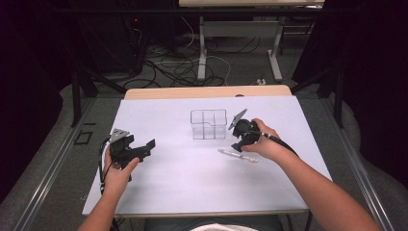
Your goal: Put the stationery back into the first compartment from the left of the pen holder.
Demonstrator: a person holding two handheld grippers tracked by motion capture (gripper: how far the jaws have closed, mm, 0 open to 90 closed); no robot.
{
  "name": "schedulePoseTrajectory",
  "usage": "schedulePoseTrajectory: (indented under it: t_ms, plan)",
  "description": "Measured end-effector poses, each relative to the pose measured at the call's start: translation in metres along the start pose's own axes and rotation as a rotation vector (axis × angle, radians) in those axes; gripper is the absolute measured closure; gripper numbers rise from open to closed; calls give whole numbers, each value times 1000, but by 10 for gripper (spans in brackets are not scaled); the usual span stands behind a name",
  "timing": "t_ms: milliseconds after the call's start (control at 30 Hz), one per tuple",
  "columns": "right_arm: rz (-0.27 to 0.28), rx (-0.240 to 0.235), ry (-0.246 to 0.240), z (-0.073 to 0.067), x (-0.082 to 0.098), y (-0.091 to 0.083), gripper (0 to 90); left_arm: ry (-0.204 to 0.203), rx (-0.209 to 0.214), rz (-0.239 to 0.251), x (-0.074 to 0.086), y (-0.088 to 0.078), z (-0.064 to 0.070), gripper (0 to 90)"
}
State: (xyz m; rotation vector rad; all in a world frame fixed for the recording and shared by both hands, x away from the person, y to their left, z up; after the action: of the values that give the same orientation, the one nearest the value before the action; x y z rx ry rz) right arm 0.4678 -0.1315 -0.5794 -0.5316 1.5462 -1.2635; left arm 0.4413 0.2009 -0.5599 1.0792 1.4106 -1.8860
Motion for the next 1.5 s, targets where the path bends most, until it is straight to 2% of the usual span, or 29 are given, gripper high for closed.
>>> schedulePoseTrajectory:
  t_ms: [67,100,133,200,300,433,567,600,667,700,733,767,800,867,967,1200,1233,1300,1333,1500]
  plan:
    - [-33,5,-17,-1,3,4,409,0,0,1,0,0,0,70]
    - [-48,4,5,-2,5,5,413,0,0,1,0,0,0,70]
    - [-61,-4,10,-3,6,7,455,-6,1,2,0,0,1,70]
    - [-63,-4,21,-4,6,8,467,-8,0,2,0,0,0,70]
    - [-68,-13,7,-5,6,12,514,-3,-2,3,0,-1,0,70]
    - [-107,-32,-3,-7,9,14,552,-2,-3,-1,1,-1,-1,70]
    - [-135,-30,-13,-8,11,17,576,0,-3,-3,1,-1,-1,70]
    - [-129,-32,-28,-7,11,20,587,0,-4,-3,1,-2,-1,70]
    - [-133,-43,-24,-9,11,22,607,0,-3,-2,1,-2,-1,71]
    - [-137,-64,-12,-12,10,22,618,0,-3,-2,1,-2,-1,71]
    - [-134,-54,-9,-11,10,23,621,-1,-4,-2,1,-2,-1,71]
    - [-139,-57,-20,-11,10,24,626,0,-4,-2,1,-2,-1,71]
    - [-142,-76,-4,-14,10,26,629,0,-4,-2,1,-2,-1,71]
    - [-151,-68,-13,-13,11,28,633,-2,-4,-4,1,-2,-1,71]
    - [-151,-97,-5,-18,10,31,648,-5,-4,-2,1,-1,-1,72]
    - [-175,-98,-17,-21,10,35,676,-3,-3,-2,2,-1,0,73]
    - [-179,-94,-21,-22,10,35,681,-11,-1,-1,1,-1,1,73]
    - [-186,-85,-42,-21,9,37,689,-3,-3,-2,2,-1,0,73]
    - [-190,-91,-32,-23,9,37,692,-4,-4,-3,2,-1,0,73]
    - [-194,-90,-60,-23,6,42,699,-8,-3,-6,2,-1,0,74]
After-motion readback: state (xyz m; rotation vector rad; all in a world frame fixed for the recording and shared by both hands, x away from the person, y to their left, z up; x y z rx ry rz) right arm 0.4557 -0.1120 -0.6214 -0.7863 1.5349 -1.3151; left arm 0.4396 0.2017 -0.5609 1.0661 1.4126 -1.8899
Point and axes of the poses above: each handheld gripper's, and its own axes: y roughly forward along the jaws, x roughly out of its underside, z roughly to its right, the point moved 10 cm from there along y, roughly forward along the jaws, and after that the axes turned 7 degrees about -x, right-handed, at the moved point
